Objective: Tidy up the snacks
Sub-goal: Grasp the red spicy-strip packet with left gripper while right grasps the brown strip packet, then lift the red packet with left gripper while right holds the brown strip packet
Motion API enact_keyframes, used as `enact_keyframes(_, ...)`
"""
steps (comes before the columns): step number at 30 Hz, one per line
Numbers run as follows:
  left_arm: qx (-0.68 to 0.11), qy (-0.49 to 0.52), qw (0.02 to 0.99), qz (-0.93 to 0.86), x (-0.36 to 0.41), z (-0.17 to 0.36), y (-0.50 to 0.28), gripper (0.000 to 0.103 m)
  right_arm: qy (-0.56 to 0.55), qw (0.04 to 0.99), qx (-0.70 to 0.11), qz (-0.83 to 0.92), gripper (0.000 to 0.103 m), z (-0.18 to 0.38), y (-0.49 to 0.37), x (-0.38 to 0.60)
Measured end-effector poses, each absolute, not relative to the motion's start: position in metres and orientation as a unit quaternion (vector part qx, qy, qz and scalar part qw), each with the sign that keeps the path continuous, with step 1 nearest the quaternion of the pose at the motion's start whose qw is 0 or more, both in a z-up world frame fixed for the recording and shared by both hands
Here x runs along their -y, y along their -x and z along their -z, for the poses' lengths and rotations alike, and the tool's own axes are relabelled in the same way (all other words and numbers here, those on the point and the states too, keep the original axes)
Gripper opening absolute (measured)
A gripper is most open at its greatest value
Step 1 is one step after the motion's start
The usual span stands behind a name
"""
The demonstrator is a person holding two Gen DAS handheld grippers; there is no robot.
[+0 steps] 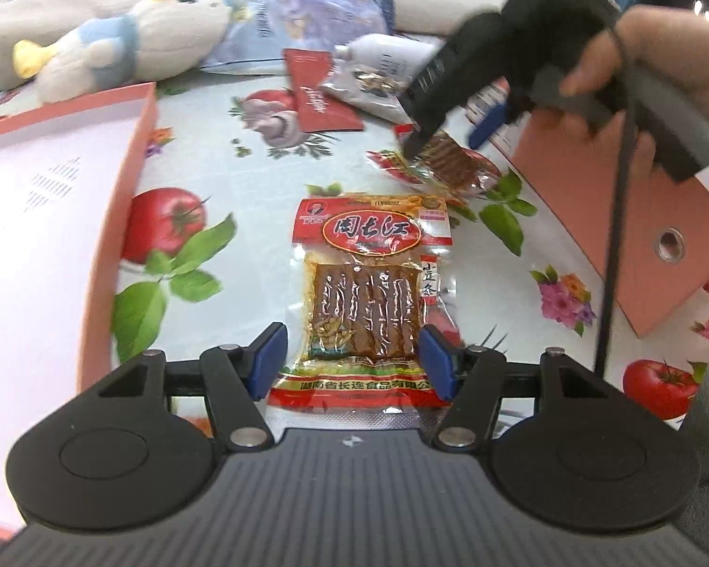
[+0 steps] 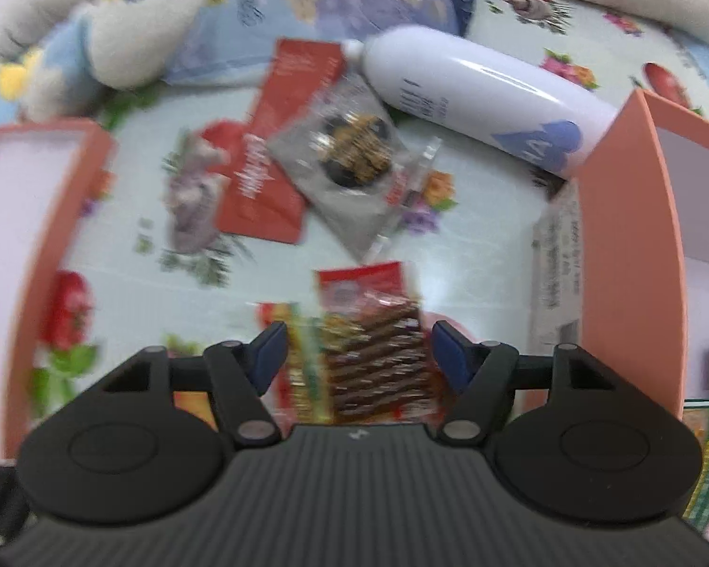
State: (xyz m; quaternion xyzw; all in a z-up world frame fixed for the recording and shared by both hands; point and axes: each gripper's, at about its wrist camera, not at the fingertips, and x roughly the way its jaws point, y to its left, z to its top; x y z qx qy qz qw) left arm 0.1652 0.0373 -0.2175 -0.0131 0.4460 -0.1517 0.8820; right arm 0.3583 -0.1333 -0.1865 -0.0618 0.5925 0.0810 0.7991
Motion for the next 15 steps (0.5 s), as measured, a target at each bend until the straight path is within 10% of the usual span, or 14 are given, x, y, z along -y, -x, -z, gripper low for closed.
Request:
enact_keyframes(9,-0.434,0.056,0.891,0.123,-0.05,0.212,-0.152,0.061,0.028,0.809,-0.583,-0.072,0.083,0.194,-0.35,0.135)
enact_keyframes(15,-0.426,0.065,0.896,0.109,-0.048,0.213,-0.15,0.054,0.033,0.813,-0.576,-0.08,0.053,0.185,-0.325,0.133)
